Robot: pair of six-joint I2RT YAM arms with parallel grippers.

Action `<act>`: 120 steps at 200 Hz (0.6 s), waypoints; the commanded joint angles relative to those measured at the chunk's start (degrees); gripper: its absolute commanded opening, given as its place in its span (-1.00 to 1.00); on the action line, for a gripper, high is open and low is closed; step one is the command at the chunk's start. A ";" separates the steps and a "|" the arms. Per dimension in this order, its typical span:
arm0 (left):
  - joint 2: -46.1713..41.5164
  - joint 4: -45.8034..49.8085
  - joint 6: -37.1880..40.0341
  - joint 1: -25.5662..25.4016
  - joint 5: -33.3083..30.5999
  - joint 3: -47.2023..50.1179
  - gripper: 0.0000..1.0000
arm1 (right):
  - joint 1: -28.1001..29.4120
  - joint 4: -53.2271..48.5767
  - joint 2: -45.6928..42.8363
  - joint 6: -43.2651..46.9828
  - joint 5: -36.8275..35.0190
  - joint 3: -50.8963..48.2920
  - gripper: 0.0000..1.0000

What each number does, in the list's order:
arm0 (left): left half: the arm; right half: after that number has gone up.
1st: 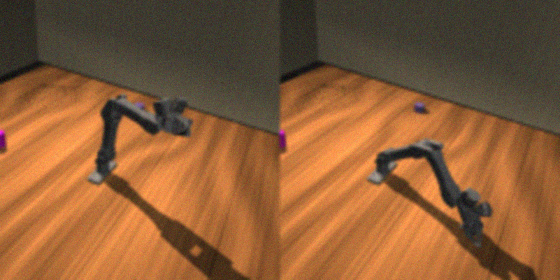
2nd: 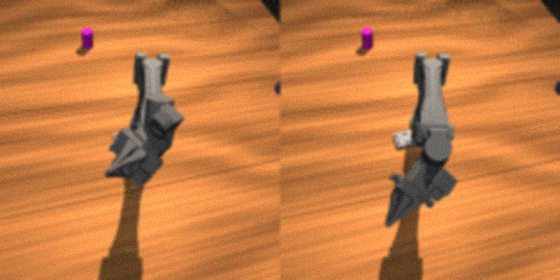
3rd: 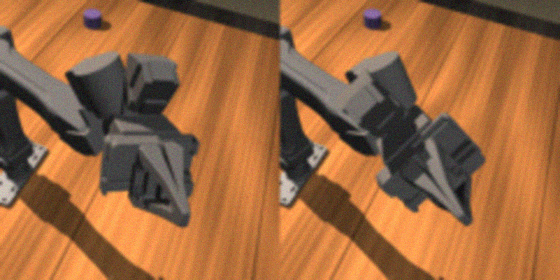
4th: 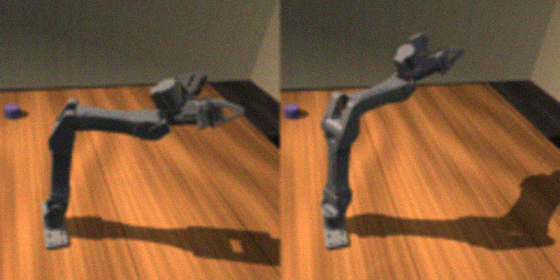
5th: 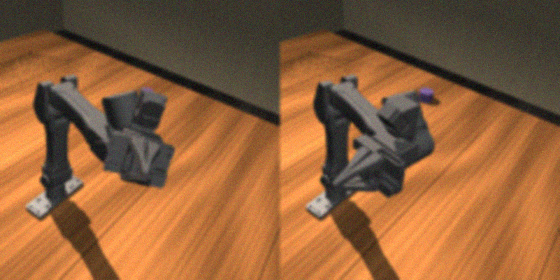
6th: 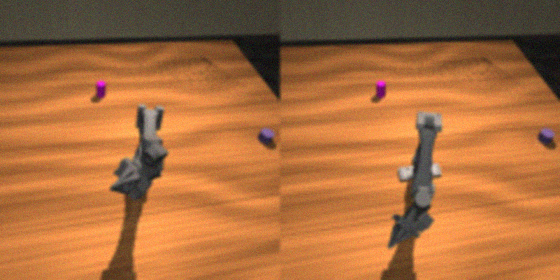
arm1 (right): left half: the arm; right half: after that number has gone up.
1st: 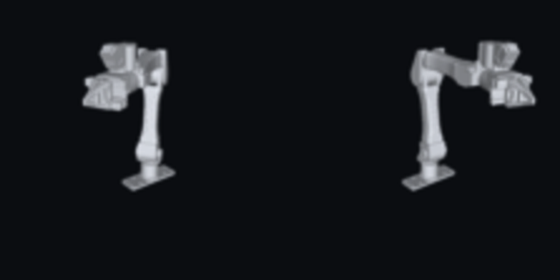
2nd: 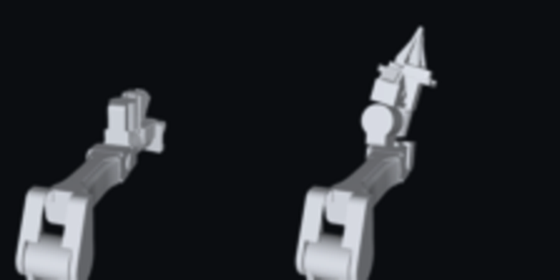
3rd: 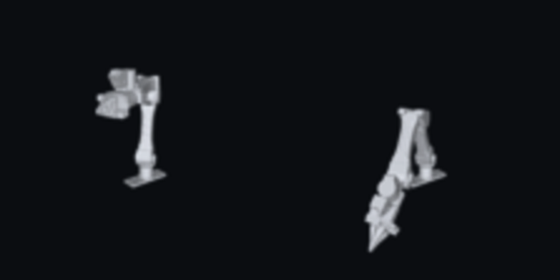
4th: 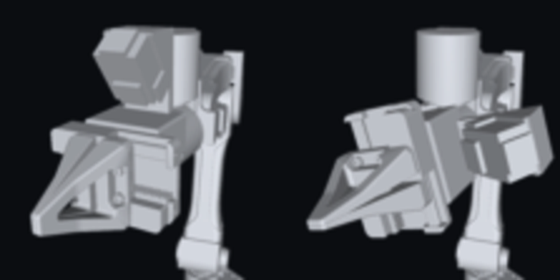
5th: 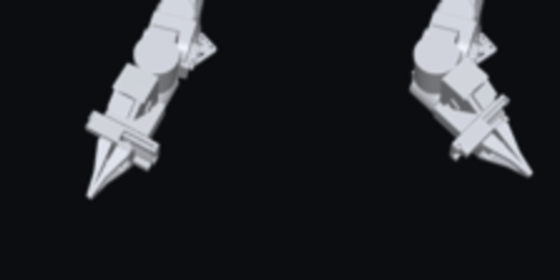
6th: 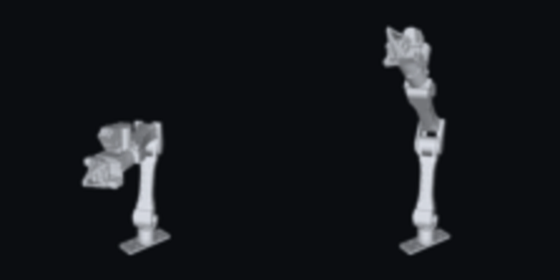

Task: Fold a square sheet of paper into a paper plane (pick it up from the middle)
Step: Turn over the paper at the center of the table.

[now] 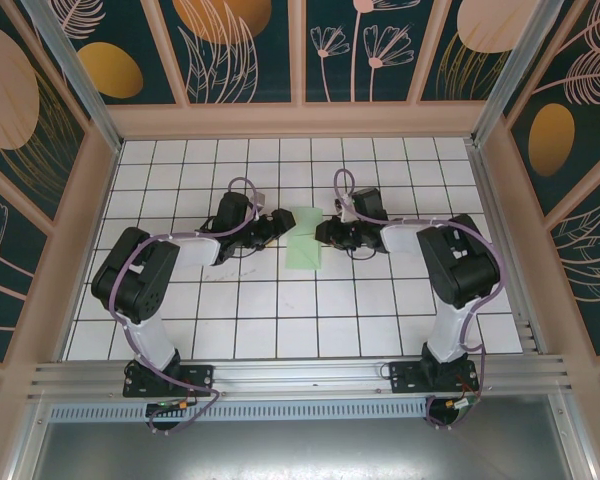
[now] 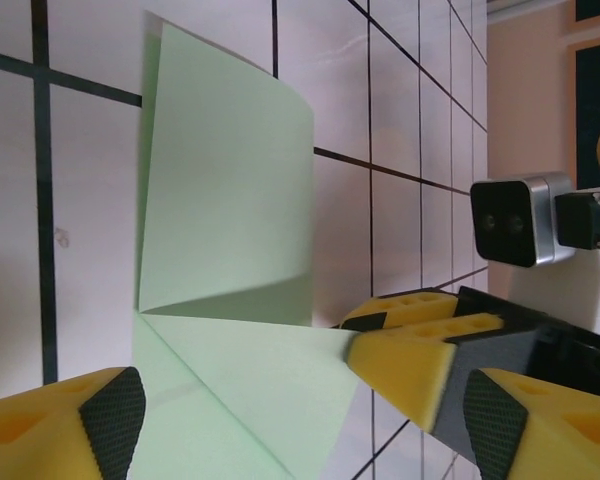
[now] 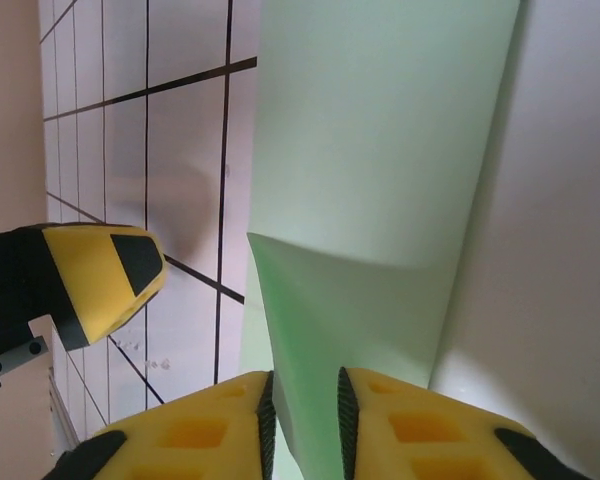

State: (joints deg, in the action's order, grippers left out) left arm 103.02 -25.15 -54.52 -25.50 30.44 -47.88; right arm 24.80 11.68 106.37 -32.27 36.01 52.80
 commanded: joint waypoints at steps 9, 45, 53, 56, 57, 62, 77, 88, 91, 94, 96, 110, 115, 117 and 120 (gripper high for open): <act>2.28 -2.86 -3.16 -0.21 3.63 0.49 0.57 | -0.25 3.24 1.07 -0.19 0.58 1.03 -0.78; 3.55 -4.29 -3.75 -0.69 6.00 0.51 0.32 | -1.04 6.05 0.00 -1.97 -0.37 -1.23 -0.90; 3.81 -4.40 -3.75 -0.78 6.33 0.34 0.28 | -1.15 6.64 -0.32 -2.38 -0.41 -1.82 -0.91; 3.97 -4.40 -3.75 -0.86 6.46 0.33 0.27 | -1.29 6.97 -0.41 -2.51 -0.44 -1.96 -0.91; 4.04 -4.44 -3.75 -0.87 6.51 0.29 0.26 | -1.35 7.05 -0.52 -2.61 -0.47 -2.07 -0.91; 4.22 -4.55 -3.75 -0.95 6.78 0.15 0.24 | -1.40 7.46 -0.68 -2.91 -0.50 -2.43 -0.91; 5.08 -4.73 -3.79 -1.17 7.80 -0.45 0.15 | -1.65 8.00 -0.93 -3.24 -0.43 -2.88 -0.91; 5.75 -4.83 -3.75 -1.44 8.46 -1.01 0.11 | -1.61 8.00 -0.92 -3.35 -0.45 -2.98 -0.91; 5.86 -4.90 -3.78 -1.50 8.57 -1.14 0.10 | -1.67 8.00 -0.92 -3.40 -0.42 -3.03 -0.91; 6.08 -4.99 -3.71 -1.61 8.66 -1.33 0.09 | -1.60 8.00 -0.90 -3.41 -0.41 -3.05 -0.91; 6.12 -5.00 -3.70 -1.65 8.67 -1.38 0.08 | -1.66 8.00 -0.96 -3.39 -0.41 -3.16 -0.91; 7.18 -5.00 -3.40 -1.92 9.11 -2.14 0.03 | -1.65 8.09 -0.99 -3.50 -0.50 -3.29 -0.91; 7.54 -5.00 -3.26 -1.96 9.25 -2.46 0.01 | -1.64 8.22 -1.05 -3.58 -0.55 -3.41 -0.91; 7.70 -5.00 -3.23 -2.00 9.22 -2.52 0.01 | -1.60 8.19 -1.02 -3.58 -0.58 -3.40 -0.91; 7.86 -5.01 -3.22 -2.08 9.28 -2.66 0.00 | -1.66 8.19 -1.03 -3.58 -0.51 -3.47 -0.91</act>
State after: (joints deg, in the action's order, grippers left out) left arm 108.75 -28.14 -58.17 -27.05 37.60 -48.47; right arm 23.38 17.41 106.89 -35.14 35.86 50.22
